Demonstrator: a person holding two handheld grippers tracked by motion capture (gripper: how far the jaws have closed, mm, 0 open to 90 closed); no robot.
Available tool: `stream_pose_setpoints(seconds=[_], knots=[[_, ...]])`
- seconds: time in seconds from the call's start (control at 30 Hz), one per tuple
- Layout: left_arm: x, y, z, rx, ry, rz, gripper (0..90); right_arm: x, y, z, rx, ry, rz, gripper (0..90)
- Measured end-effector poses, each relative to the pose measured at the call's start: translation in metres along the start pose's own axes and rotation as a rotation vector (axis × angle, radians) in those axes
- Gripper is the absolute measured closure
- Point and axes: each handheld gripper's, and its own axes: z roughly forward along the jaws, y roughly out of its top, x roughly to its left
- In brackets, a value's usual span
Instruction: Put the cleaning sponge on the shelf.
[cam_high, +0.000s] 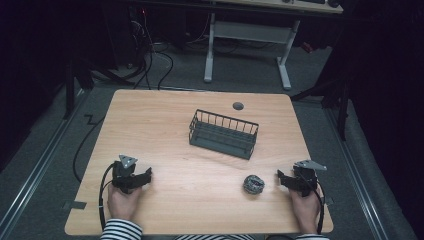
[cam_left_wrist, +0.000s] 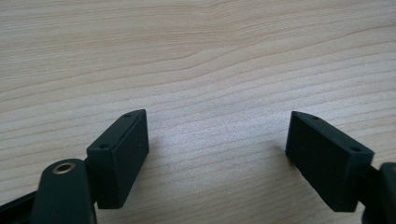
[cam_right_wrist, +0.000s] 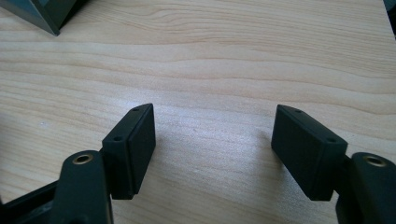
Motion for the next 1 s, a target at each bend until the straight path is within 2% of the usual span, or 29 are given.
stream_pose_setpoints(seconds=[0.5,0.73,0.9,1.0], knots=[[-0.0015,-0.0003,-0.0005,0.001,0.012,-0.012,21.8,0.0004,-0.0001,-0.0002,0.003,0.007,-0.006,29.8],[-0.002,0.0005,-0.0019,0.009,0.009,-0.012,25.1,0.0003,-0.0001,-0.0001,0.001,0.01,-0.015,29.5],[-0.0015,0.001,-0.0033,0.011,-0.01,-0.017,27.4,0.0004,-0.0001,-0.0002,0.002,0.01,-0.015,29.5],[-0.0007,0.0017,-0.0046,0.009,-0.038,-0.03,28.3,0.0004,-0.0001,-0.0002,0.002,0.01,-0.016,29.5]])
